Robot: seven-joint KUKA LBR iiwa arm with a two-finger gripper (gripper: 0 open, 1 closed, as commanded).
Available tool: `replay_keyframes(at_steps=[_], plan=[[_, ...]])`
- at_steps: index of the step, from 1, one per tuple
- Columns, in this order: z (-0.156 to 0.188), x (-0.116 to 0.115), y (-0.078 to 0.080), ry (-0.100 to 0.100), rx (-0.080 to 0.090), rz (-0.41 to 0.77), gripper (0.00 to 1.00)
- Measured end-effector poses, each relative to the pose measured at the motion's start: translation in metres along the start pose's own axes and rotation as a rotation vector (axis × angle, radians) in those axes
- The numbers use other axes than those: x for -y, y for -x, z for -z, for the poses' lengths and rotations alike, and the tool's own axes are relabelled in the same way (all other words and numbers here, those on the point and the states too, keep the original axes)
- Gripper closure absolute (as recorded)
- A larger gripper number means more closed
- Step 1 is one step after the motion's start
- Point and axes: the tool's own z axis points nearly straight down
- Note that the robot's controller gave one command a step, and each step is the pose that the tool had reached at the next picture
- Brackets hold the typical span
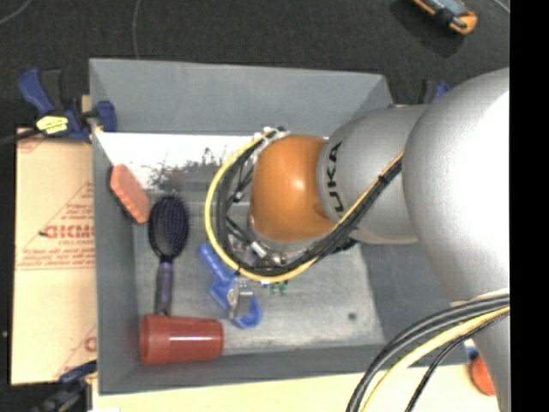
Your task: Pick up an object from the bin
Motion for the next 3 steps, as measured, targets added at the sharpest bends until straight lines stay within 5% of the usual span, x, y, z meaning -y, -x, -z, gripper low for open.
replay_keyframes(at_steps=[1, 2, 3], plan=[[-0.0294, -0.0113, -0.0058, 0.008, 0.009, -0.499, 0.0], [-0.028, -0.0116, -0.0006, 0.003, 0.006, -0.319, 1.0], [-0.028, -0.0117, -0.0007, 0.003, 0.006, -0.32, 1.0]])
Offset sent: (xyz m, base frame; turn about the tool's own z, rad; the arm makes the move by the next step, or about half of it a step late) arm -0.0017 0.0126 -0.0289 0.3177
